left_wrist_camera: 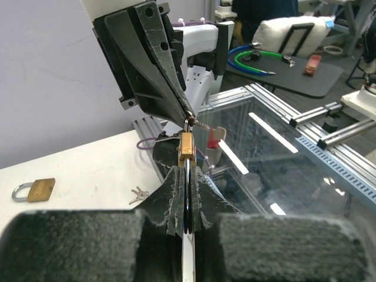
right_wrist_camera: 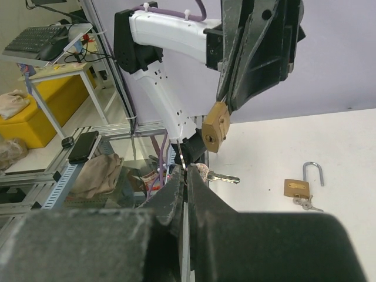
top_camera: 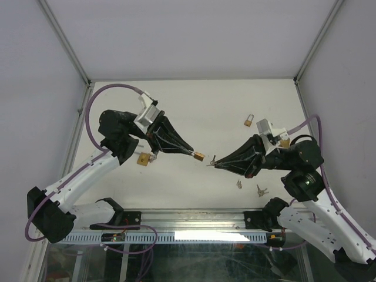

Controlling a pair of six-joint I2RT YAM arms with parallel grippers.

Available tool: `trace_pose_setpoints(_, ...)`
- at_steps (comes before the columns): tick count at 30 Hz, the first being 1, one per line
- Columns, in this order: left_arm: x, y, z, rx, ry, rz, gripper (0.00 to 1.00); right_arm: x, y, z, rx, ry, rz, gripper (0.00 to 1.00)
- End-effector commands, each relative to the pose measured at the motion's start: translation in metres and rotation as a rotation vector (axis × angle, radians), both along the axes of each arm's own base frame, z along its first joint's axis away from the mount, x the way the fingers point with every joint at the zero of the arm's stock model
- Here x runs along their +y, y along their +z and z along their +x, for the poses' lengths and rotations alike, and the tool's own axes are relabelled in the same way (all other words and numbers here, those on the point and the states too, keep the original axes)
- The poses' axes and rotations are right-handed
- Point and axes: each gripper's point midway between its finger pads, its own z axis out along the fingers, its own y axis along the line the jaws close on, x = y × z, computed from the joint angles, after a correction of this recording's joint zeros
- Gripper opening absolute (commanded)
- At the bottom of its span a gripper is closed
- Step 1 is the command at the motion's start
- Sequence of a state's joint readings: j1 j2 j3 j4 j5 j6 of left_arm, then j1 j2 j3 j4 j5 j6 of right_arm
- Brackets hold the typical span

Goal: Unlock with the key

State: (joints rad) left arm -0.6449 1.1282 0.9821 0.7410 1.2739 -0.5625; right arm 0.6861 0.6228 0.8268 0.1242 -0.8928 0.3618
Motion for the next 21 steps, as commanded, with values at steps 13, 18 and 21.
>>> trace_pose_setpoints(13, -0.013, 0.046, -0.016, -0.083, -0.121, -0.011, 0.0, -0.023, 0.039, 0.004, 0.094, -0.156, 0.212, 0.0)
trace_pose_setpoints(18, -0.018, 0.054, -0.013, -0.086, -0.128, -0.017, 0.0, -0.027, 0.043, 0.009, 0.085, -0.198, 0.221, 0.0)
trace_pose_setpoints(21, -0.021, 0.051, -0.012, -0.075, -0.124, -0.016, 0.0, -0.025, 0.039, 0.009, 0.088, -0.193, 0.208, 0.0)
